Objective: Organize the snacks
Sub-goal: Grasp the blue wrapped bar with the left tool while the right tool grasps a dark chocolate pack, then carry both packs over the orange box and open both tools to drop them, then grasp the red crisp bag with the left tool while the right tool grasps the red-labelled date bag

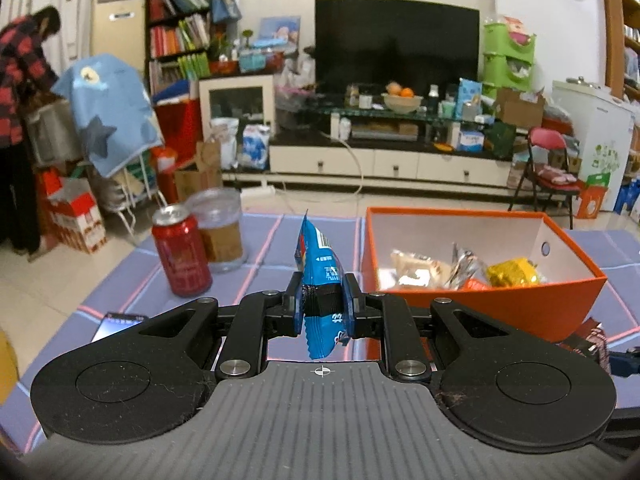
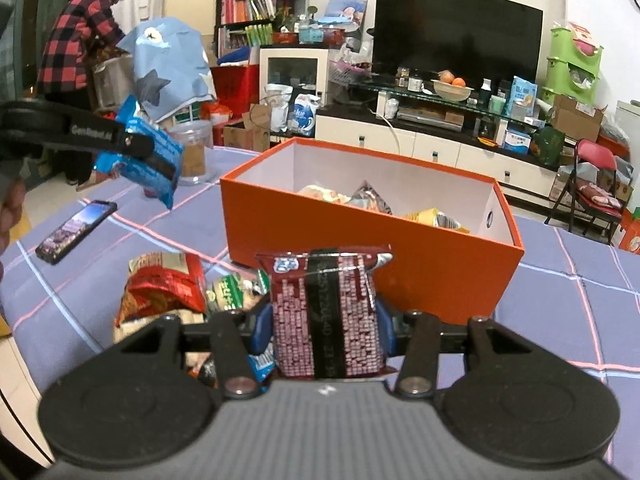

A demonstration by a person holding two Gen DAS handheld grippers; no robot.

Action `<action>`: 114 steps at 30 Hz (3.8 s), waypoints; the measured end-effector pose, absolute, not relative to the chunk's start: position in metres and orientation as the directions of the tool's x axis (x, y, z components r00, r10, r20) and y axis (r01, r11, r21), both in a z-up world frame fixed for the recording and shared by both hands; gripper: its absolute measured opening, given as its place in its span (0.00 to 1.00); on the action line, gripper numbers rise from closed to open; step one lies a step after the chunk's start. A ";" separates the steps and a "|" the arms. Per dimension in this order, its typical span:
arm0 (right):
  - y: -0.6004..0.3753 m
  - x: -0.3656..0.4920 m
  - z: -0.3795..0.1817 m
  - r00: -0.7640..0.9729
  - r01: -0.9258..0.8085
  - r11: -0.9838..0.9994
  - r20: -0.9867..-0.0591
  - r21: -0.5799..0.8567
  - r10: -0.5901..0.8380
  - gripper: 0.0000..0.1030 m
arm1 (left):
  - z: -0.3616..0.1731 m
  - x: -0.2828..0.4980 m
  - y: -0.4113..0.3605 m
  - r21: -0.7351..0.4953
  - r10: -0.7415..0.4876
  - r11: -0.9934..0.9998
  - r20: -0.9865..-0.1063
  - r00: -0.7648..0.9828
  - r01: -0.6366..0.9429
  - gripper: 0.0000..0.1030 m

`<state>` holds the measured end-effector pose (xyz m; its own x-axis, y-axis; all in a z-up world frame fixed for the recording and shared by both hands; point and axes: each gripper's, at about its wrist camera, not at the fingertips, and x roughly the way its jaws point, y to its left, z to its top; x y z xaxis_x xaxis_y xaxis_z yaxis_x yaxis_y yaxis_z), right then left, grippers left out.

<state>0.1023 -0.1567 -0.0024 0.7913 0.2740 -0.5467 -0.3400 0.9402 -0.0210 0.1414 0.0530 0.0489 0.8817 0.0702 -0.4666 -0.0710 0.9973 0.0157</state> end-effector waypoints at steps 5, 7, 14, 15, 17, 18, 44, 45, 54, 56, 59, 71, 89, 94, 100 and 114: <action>-0.163 0.100 0.014 0.818 -0.313 0.950 -0.513 -0.016 0.261 0.48 | 0.063 0.149 0.035 0.016 0.056 0.998 -0.451 0.891 -0.055 0.00; -0.171 0.101 0.029 0.839 -0.292 0.956 -0.483 -0.013 0.249 0.48 | 0.069 0.151 0.027 0.015 0.053 0.999 -0.437 0.898 -0.052 0.00; -0.196 0.132 0.070 0.891 -0.204 0.979 -0.409 0.029 0.198 0.48 | 0.089 0.174 -0.006 0.010 0.012 1.000 -0.410 0.912 -0.009 0.00; -0.199 0.139 0.073 0.896 -0.194 0.980 -0.401 0.030 0.190 0.48 | 0.092 0.180 -0.010 0.011 0.006 1.000 -0.406 0.914 -0.002 0.00; -0.206 0.157 0.078 0.902 -0.167 0.985 -0.397 0.042 0.170 0.48 | 0.096 0.191 -0.020 0.010 -0.003 1.000 -0.399 0.917 0.008 0.00; -0.210 0.164 0.080 0.905 -0.157 0.986 -0.393 0.051 0.164 0.48 | 0.097 0.197 -0.024 0.004 -0.007 1.000 -0.396 0.918 0.009 0.00; -0.219 0.248 0.031 0.850 -0.132 0.986 -0.499 0.104 0.166 0.48 | 0.034 0.267 -0.062 0.057 0.034 0.998 -0.482 0.875 -0.007 0.00; -0.219 0.248 0.029 0.848 -0.130 0.986 -0.503 0.103 0.164 0.48 | 0.033 0.268 -0.062 0.056 0.032 0.998 -0.484 0.875 -0.006 0.00; -0.218 0.248 0.030 0.846 -0.134 0.987 -0.507 0.093 0.162 0.48 | 0.026 0.271 -0.058 0.057 0.041 0.998 -0.489 0.872 -0.015 0.00; -0.218 0.248 0.030 0.846 -0.134 0.987 -0.507 0.093 0.163 0.48 | 0.024 0.272 -0.058 0.057 0.040 0.998 -0.490 0.871 -0.014 0.00; -0.217 0.248 0.030 0.846 -0.132 0.987 -0.509 0.093 0.161 0.48 | 0.022 0.273 -0.056 0.055 0.042 0.998 -0.494 0.868 -0.017 0.00; -0.219 0.253 0.030 0.841 -0.130 0.987 -0.517 0.090 0.158 0.56 | 0.017 0.278 -0.054 0.053 0.017 0.999 -0.502 0.865 0.011 0.55; -0.276 0.139 0.055 0.896 -0.076 0.989 -0.427 0.127 0.124 0.69 | 0.077 0.194 0.059 -0.038 0.078 0.994 -0.401 0.913 -0.102 0.69; -0.272 0.093 0.014 0.830 -0.125 0.991 -0.542 0.048 0.131 0.69 | 0.067 0.162 0.109 -0.129 0.039 0.986 -0.455 0.890 -0.109 0.69; -0.248 0.091 -0.020 0.750 -0.203 0.979 -0.641 0.011 0.163 0.81 | 0.045 0.123 0.135 -0.179 -0.032 0.981 -0.531 0.847 -0.075 0.74; -0.263 0.099 -0.041 0.679 -0.198 0.978 -0.710 0.072 0.190 0.89 | -0.028 0.141 0.093 0.208 -0.084 0.936 -0.652 0.753 0.284 0.64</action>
